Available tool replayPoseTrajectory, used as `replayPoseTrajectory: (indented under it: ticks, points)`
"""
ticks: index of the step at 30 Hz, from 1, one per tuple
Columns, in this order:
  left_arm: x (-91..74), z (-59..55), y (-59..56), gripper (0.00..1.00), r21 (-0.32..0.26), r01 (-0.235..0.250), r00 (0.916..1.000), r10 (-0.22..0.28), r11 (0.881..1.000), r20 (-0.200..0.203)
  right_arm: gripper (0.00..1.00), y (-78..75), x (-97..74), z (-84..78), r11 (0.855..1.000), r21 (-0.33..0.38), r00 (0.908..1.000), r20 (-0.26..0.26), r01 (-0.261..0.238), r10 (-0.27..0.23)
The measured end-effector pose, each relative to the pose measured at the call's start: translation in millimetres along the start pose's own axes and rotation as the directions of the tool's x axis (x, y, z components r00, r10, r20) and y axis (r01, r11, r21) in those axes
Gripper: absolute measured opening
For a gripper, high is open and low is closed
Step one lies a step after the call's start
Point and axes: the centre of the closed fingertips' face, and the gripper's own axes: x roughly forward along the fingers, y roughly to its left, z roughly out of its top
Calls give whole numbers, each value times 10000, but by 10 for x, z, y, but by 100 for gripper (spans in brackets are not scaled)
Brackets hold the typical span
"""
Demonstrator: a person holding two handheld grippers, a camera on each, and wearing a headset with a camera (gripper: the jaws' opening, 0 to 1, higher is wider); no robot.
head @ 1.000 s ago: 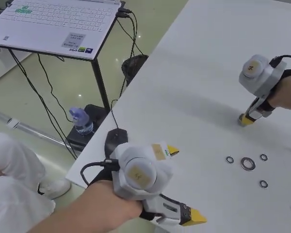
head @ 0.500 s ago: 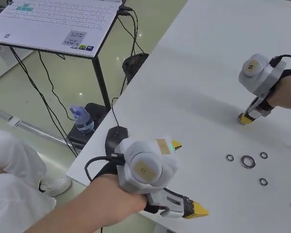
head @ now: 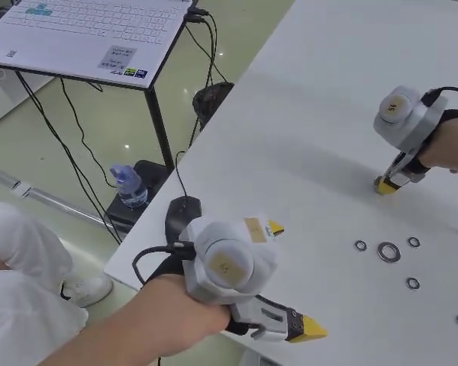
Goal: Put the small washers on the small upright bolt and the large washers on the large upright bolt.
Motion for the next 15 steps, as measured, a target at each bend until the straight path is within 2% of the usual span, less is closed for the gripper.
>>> replayPoseTrajectory:
  ticks: [5,15]
  points:
    - [5,9,-7,85,-7,23,10000,-23,10000,-18,28,-35,-50,71,9999,101,9992,395,-22,18]
    - [24,103,-38,83,-19,60,9999,-59,10000,158,32,-112,-294,23,9989,-409,9972,730,212,-182]
